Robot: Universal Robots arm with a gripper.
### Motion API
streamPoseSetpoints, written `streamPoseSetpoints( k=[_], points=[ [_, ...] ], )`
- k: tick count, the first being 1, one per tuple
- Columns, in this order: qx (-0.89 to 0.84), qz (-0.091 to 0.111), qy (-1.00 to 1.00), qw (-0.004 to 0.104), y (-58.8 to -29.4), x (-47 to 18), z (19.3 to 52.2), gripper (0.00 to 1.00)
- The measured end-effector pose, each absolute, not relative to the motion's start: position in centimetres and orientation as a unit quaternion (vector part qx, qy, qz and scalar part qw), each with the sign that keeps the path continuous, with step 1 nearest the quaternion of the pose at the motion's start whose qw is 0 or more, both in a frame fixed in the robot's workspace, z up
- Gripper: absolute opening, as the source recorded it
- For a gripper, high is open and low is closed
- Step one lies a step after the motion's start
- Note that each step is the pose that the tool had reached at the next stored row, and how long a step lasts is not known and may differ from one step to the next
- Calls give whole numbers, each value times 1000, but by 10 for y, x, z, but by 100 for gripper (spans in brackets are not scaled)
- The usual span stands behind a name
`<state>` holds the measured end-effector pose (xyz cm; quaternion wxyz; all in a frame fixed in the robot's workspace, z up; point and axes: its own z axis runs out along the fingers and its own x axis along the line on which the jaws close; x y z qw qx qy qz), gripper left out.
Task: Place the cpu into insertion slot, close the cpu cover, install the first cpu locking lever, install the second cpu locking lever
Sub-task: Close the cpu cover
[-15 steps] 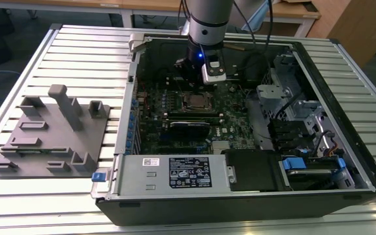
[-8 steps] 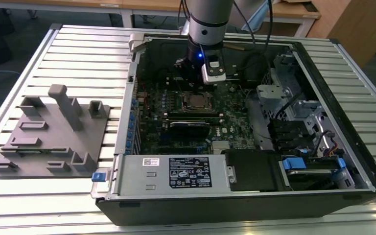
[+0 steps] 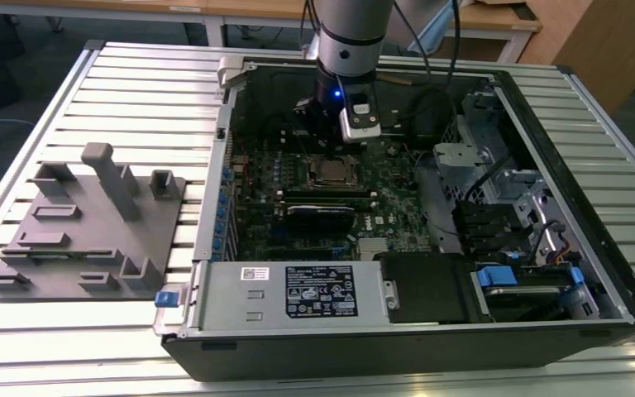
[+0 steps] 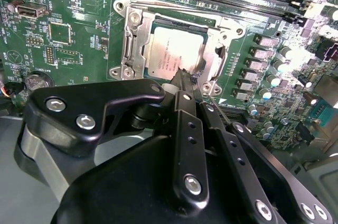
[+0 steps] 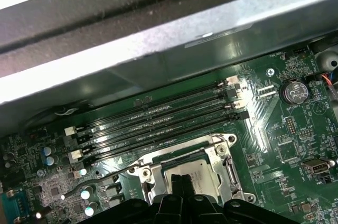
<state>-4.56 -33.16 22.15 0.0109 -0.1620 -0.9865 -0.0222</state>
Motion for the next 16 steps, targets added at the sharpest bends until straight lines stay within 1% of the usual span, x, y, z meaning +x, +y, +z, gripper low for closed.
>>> streamPoseSetpoints(
  k=[16],
  points=[
    [-151, -22, -988, 10, -332, -49, 217, 10]
  ],
)
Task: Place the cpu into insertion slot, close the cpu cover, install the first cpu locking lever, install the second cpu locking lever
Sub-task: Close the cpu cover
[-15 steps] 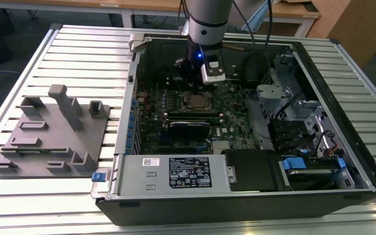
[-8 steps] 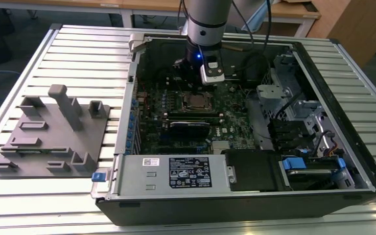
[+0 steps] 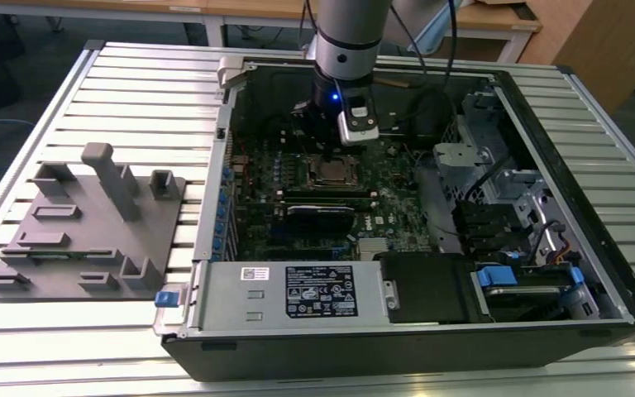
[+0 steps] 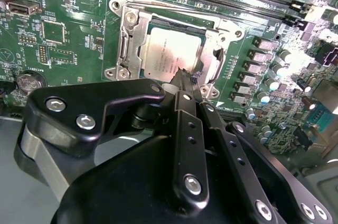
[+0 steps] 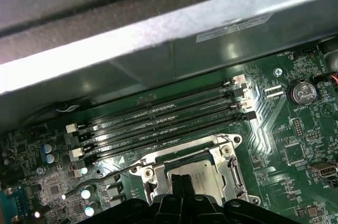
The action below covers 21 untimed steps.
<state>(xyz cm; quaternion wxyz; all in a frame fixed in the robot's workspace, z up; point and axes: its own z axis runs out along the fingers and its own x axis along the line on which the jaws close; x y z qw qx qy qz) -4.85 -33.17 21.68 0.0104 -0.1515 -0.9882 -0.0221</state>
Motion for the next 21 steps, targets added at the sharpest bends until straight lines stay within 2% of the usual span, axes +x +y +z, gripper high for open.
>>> streamPoseSetpoints(
  k=[12, 21],
  points=[
    [-151, -22, -988, 10, -332, -48, 217, 10],
    [-145, -23, -989, 2, -332, -48, 215, 10]
  ],
)
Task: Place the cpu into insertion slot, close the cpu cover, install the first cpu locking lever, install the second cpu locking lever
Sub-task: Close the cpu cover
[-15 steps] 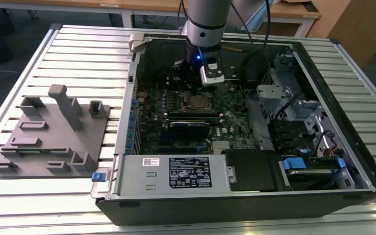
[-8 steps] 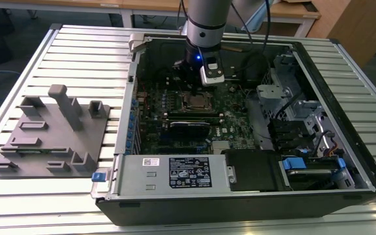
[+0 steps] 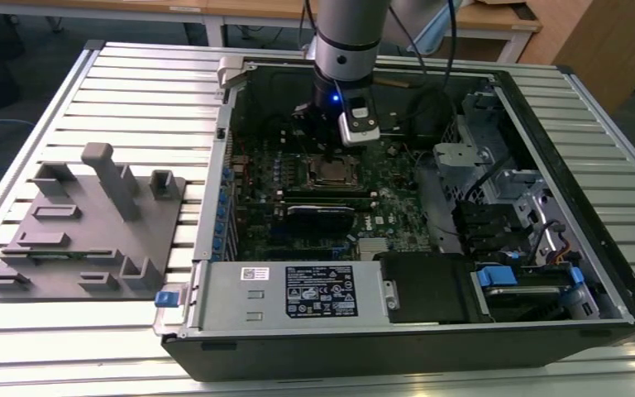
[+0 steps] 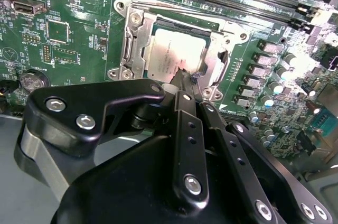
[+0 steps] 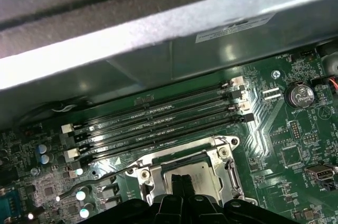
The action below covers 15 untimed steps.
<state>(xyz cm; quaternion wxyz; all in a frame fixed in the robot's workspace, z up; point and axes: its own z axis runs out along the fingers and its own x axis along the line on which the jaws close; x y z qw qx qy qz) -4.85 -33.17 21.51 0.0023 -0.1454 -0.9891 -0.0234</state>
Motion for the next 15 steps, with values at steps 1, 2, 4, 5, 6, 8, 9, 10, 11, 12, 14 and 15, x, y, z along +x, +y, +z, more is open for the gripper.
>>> streamPoseSetpoints(
  k=[1, 2, 4, 5, 6, 8, 9, 10, 11, 12, 14, 15],
  points=[
    [-145, -23, -989, 2, -332, -48, 215, 10],
    [-144, -24, -989, 1, -332, -48, 215, 10],
    [-140, -24, -990, 0, -333, -49, 214, 10],
    [-138, -24, -990, -1, -333, -49, 214, 10],
    [-136, -24, -990, -2, -333, -49, 214, 10],
    [-131, -24, -991, -3, -334, -48, 213, 10],
    [-128, -24, -991, -3, -334, -49, 213, 10],
    [-126, -24, -992, -4, -335, -48, 213, 10],
    [-124, -24, -992, -4, -335, -48, 212, 10],
    [-122, -24, -992, -4, -336, -49, 212, 10],
    [-118, -24, -993, -4, -338, -49, 212, 10],
    [-116, -24, -993, -4, -338, -49, 212, 10]
  ],
)
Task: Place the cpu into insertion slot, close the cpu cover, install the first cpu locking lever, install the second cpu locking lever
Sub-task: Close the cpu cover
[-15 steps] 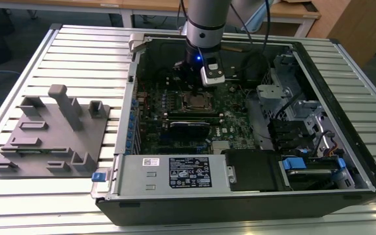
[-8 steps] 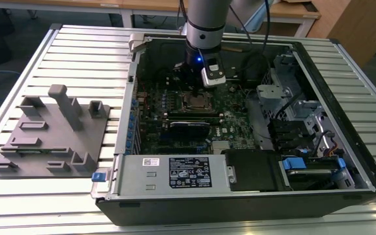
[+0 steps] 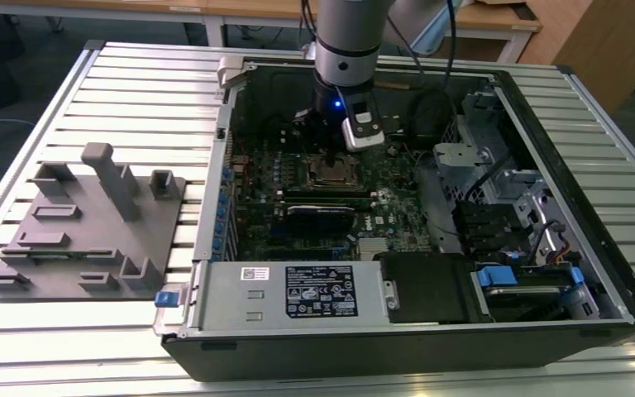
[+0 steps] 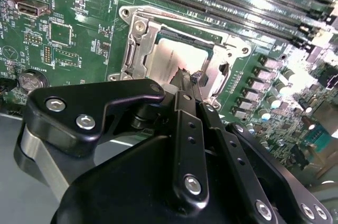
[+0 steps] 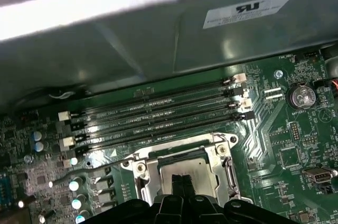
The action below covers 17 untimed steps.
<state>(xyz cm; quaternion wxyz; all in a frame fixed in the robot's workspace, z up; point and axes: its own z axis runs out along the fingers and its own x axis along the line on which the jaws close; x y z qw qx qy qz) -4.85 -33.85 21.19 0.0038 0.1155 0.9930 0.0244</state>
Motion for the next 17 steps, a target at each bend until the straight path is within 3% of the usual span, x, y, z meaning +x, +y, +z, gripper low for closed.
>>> streamPoseSetpoints(
  k=[17],
  points=[
    [94, 23, 995, 5, -346, -58, 210, 10]
  ],
)
